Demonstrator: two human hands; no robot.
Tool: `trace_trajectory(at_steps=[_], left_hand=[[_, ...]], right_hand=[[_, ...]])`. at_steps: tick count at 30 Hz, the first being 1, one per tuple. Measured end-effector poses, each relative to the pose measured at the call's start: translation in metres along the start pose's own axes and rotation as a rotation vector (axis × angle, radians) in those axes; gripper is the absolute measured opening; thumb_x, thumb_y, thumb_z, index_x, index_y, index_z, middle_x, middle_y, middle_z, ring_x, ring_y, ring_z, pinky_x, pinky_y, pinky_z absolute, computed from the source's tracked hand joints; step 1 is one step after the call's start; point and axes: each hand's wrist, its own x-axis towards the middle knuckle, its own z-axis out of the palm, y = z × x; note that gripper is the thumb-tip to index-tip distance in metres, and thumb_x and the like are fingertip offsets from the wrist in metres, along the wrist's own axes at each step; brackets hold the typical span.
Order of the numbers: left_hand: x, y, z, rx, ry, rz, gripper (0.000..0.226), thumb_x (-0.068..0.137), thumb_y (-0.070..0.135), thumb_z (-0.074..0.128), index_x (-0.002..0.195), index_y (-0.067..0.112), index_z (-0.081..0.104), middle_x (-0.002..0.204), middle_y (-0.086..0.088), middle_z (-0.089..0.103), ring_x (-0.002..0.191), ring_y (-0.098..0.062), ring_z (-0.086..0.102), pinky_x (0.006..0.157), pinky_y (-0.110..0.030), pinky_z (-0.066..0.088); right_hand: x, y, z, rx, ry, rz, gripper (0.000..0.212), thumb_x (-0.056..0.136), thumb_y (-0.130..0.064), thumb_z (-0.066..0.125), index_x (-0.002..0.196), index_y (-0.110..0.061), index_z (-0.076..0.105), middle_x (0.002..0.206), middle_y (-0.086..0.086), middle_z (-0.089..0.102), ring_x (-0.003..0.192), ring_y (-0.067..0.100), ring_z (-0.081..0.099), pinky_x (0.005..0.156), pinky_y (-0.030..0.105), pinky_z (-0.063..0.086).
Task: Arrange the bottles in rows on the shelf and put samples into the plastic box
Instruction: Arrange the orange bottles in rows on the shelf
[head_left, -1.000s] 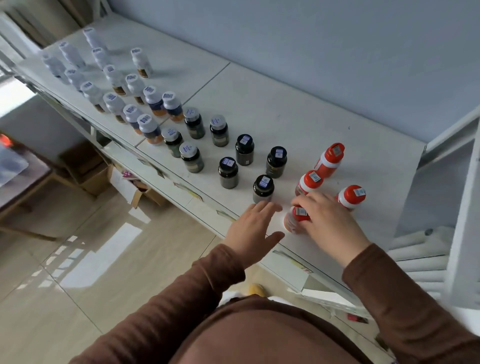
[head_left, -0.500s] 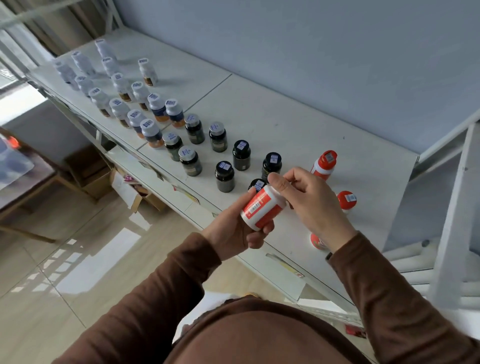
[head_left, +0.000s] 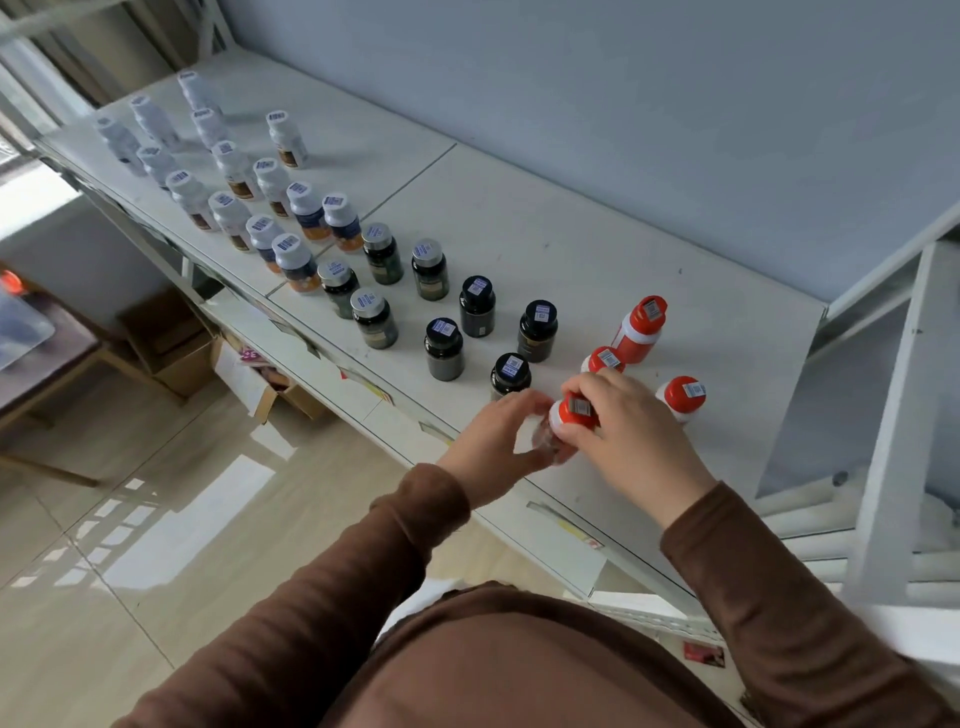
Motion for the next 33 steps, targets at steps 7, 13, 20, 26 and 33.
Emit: trace_trajectory(at_steps=[7,13,20,26,33], left_hand=[[0.002,0.001,-0.012,0.585,0.255,0.117,0.048,0.083,0.033,0.069,0.127,0.027,0.051,0.123,0.006,0.053,0.110,-0.019,0.045,0.093,-0.032,0.044],[0.028,0.013,-0.027,0.555,0.296,0.145,0.046,0.084,0.034,0.065,0.127,0.025,0.053,0.124,0.005,0.055,0.118,-0.021,0.043,0.095,-0.038,0.045],[0.069,0.021,-0.027,0.654,0.244,0.188,0.047,0.084,0.039,0.065,0.128,0.026,0.054,0.125,0.005,0.057,0.118,-0.021,0.045,0.096,-0.034,0.040],[0.077,0.014,-0.026,0.601,0.216,0.174,0.047,0.085,0.040,0.065,0.128,0.026,0.054,0.125,0.004,0.058,0.116,-0.021,0.046,0.095,-0.036,0.042],[0.083,0.031,-0.051,-0.315,-0.008,0.093,0.054,0.080,0.037,0.074,0.127,0.020,0.054,0.111,-0.004,0.065,0.095,-0.018,0.063,0.085,-0.032,0.054]], right_hand=[[-0.001,0.010,0.022,-0.132,0.004,-0.064,0.054,0.083,-0.012,0.070,0.133,-0.023,0.050,0.133,-0.003,0.050,0.123,0.017,0.044,0.100,0.030,0.043],[0.002,0.012,0.011,0.004,0.040,0.005,0.046,0.089,-0.027,0.065,0.132,-0.022,0.051,0.131,0.000,0.054,0.122,0.020,0.050,0.097,0.031,0.045],[0.042,0.022,-0.001,-0.108,0.119,0.168,0.056,0.088,-0.008,0.064,0.139,-0.021,0.046,0.135,0.007,0.049,0.123,0.026,0.046,0.100,0.037,0.045],[0.046,0.028,-0.001,-0.064,0.163,0.176,0.045,0.089,-0.009,0.062,0.131,-0.021,0.053,0.126,0.006,0.056,0.117,0.024,0.051,0.097,0.034,0.046],[0.052,0.006,-0.049,0.401,0.370,0.176,0.031,0.093,-0.046,0.056,0.116,-0.026,0.060,0.113,0.000,0.063,0.101,0.018,0.061,0.085,0.035,0.053]])
